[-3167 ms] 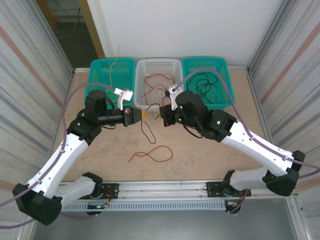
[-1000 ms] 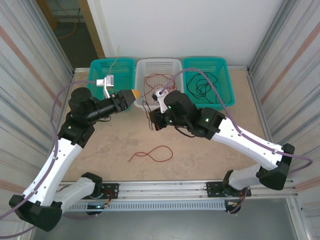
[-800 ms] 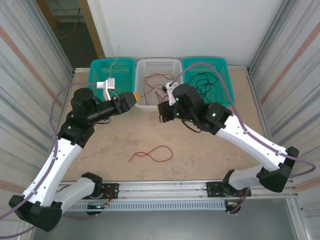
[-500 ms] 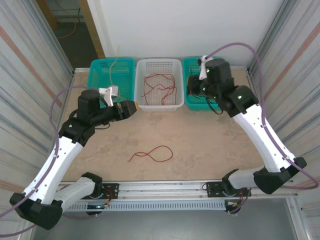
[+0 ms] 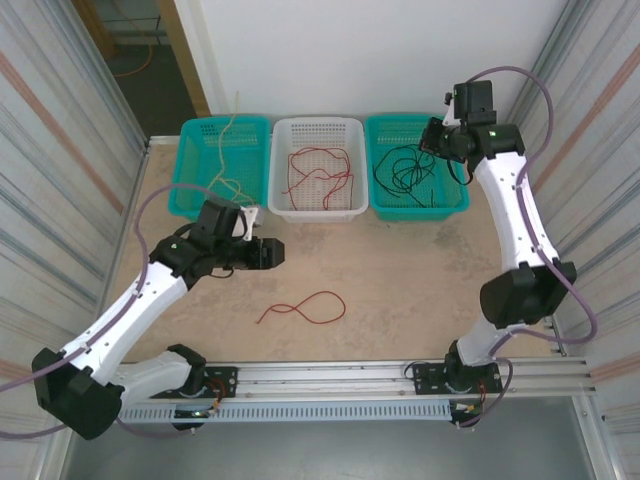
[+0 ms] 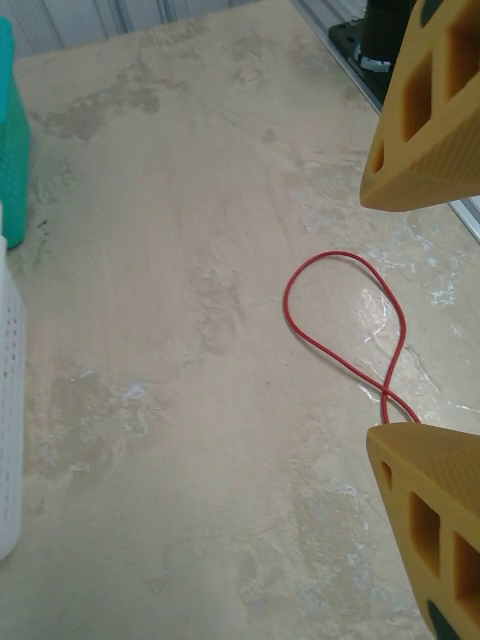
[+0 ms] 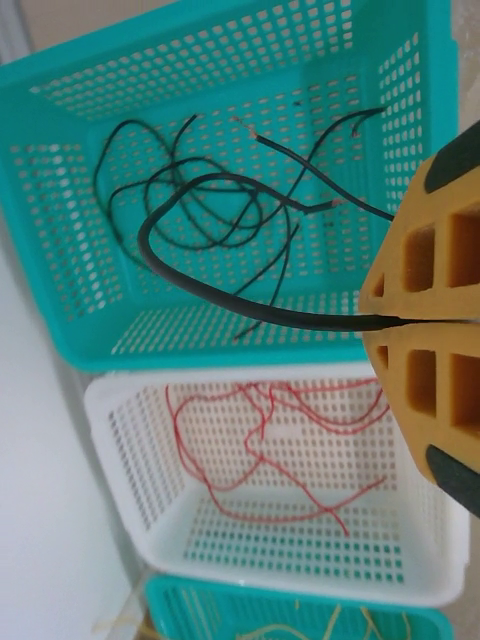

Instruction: Untangle the cables

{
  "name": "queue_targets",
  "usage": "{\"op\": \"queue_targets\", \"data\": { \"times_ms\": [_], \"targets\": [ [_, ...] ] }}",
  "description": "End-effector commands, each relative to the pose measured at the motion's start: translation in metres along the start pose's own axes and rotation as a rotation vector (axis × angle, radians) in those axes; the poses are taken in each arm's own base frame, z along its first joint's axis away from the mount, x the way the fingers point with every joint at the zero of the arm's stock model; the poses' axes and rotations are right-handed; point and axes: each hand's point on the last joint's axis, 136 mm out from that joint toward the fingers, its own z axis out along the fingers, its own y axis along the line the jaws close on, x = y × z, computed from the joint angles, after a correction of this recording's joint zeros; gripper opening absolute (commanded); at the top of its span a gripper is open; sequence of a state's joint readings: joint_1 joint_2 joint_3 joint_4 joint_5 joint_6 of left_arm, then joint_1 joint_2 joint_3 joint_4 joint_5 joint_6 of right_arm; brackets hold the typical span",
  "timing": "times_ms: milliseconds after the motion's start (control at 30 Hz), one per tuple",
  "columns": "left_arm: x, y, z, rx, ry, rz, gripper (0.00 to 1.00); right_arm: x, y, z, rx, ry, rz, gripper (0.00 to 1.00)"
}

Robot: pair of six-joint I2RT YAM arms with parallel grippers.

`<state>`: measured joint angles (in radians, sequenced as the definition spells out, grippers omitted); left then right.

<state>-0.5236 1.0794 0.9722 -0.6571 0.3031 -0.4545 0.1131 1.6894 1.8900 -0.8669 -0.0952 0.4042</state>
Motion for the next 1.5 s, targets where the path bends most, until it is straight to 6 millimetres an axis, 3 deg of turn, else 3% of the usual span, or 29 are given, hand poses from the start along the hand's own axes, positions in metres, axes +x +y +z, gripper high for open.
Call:
{"op": "queue_targets", "data": {
  "times_ms": [0, 133, 233, 300, 433, 667, 800, 900, 1000, 1200, 1467],
  "targets": [
    [0.005, 0.005, 0.001, -0.034, 0.009, 0.04, 0.58, -0.012, 0.001, 0.004, -0.037, 0.008, -0.011, 0.25],
    [0.006, 0.007, 0.0, -0.044, 0.003, 0.035, 0.58, -0.012, 0.006, 0.007, -0.036, 0.033, -0.024, 0.41],
    [0.008, 0.008, 0.001, -0.044, 0.009, 0.033, 0.58, 0.0, 0.024, -0.002, -0.054, 0.029, -0.07, 0.43],
    [0.011, 0.01, 0.003, -0.045, 0.02, 0.027, 0.58, 0.019, 0.045, -0.011, -0.09, 0.03, -0.125, 0.44],
    [0.02, 0.016, 0.007, -0.058, 0.043, 0.015, 0.57, 0.086, 0.085, -0.016, -0.183, 0.089, -0.237, 0.48],
    [0.034, 0.033, 0.02, -0.117, 0.088, -0.052, 0.53, 0.239, 0.137, -0.01, -0.316, 0.287, -0.375, 0.5],
    [0.039, 0.072, 0.016, -0.257, 0.097, -0.195, 0.47, 0.314, 0.159, -0.006, -0.366, 0.398, -0.448, 0.49],
    [0.031, 0.1, 0.002, -0.277, 0.027, -0.349, 0.47, 0.361, 0.173, -0.002, -0.364, 0.477, -0.567, 0.48],
    [0.019, 0.114, -0.013, -0.247, -0.059, -0.459, 0.46, 0.391, 0.185, 0.004, -0.343, 0.528, -0.692, 0.47],
    [0.013, 0.117, -0.03, -0.245, -0.117, -0.47, 0.47, 0.44, 0.211, 0.016, -0.357, 0.617, -0.891, 0.47],
    [0.019, 0.124, -0.038, -0.247, -0.134, -0.493, 0.47, 0.473, 0.231, 0.035, -0.384, 0.69, -0.967, 0.44]
  ]
}}
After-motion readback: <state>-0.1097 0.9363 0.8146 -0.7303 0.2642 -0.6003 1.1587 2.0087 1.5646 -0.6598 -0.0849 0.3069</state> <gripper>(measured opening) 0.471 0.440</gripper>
